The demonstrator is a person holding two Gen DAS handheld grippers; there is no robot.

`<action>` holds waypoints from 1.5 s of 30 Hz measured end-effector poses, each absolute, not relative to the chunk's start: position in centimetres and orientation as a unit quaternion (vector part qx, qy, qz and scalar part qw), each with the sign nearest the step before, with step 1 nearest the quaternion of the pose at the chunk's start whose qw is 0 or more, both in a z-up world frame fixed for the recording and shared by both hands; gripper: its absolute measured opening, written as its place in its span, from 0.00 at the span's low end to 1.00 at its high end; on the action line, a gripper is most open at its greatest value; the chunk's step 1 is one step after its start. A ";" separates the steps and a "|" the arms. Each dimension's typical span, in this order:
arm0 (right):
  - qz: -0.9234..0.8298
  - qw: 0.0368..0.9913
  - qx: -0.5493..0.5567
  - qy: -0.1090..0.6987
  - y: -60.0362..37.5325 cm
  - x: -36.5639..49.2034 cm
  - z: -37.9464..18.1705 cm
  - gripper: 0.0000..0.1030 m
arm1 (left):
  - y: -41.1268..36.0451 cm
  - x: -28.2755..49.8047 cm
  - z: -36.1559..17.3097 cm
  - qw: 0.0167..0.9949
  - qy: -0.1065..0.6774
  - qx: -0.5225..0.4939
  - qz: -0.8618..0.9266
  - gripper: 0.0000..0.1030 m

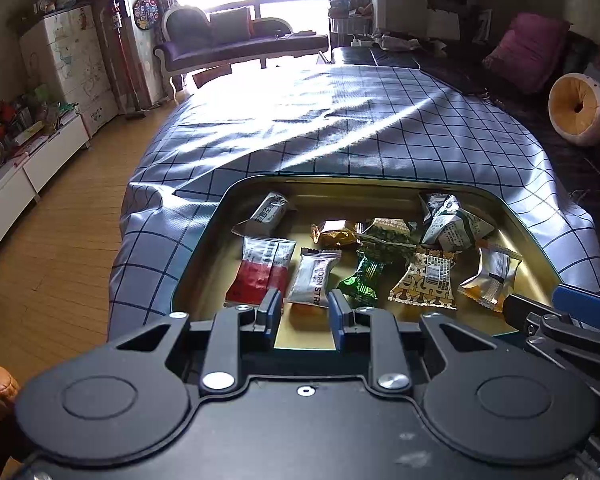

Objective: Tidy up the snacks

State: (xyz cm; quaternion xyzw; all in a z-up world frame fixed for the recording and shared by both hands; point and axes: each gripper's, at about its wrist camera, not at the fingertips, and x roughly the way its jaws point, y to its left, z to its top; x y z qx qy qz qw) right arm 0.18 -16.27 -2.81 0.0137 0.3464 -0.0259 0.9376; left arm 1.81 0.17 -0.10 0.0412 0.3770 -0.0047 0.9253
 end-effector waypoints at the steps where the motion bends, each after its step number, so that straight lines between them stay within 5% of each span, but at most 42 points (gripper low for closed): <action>1: -0.026 0.937 0.013 0.347 -16.2 0.2 -2.9 0.47 | 0.1 1.9 -0.2 0.925 0.378 0.042 -0.004 0.25; 45: -0.026 0.934 0.008 0.355 -16.1 0.3 -3.0 0.47 | 0.1 2.1 -0.5 0.920 0.389 0.047 -0.009 0.26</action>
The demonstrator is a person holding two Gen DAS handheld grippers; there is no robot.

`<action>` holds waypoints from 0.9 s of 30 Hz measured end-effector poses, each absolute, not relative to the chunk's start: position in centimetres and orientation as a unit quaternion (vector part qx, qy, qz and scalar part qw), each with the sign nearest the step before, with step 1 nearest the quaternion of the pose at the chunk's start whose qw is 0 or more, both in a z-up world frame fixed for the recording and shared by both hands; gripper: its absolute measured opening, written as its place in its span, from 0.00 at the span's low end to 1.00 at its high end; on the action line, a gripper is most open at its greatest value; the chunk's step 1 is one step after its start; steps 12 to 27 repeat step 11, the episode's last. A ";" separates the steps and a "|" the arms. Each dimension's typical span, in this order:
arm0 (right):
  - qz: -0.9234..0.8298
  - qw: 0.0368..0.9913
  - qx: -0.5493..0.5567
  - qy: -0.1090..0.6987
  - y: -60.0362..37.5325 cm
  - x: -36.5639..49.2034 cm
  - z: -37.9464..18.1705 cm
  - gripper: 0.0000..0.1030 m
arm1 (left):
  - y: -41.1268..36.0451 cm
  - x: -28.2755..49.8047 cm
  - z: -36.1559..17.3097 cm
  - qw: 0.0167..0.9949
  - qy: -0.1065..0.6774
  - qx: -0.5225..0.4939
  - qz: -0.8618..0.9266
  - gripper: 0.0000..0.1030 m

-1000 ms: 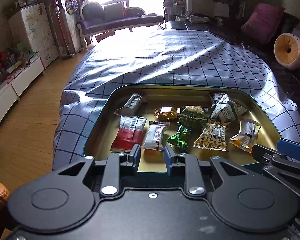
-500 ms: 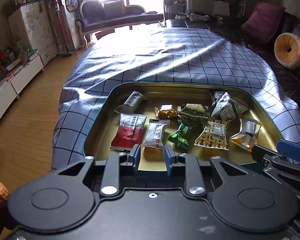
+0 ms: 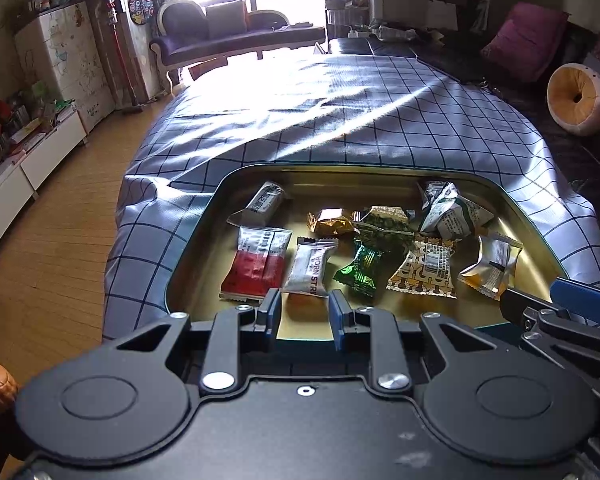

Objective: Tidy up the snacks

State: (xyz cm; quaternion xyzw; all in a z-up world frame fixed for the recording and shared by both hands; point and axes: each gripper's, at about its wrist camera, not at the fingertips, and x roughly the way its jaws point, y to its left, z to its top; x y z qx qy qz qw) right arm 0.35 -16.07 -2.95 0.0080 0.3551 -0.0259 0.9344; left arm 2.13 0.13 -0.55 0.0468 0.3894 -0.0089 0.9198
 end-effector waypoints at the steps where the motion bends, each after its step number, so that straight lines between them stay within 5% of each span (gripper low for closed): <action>1: -0.026 0.934 0.008 0.356 -16.1 0.4 -3.0 0.47 | 0.2 2.1 -0.5 0.920 0.389 0.046 -0.009 0.26; 27: -0.027 0.932 0.006 0.362 -16.0 0.6 -3.3 0.47 | 0.2 2.0 -0.5 0.921 0.387 0.045 -0.008 0.26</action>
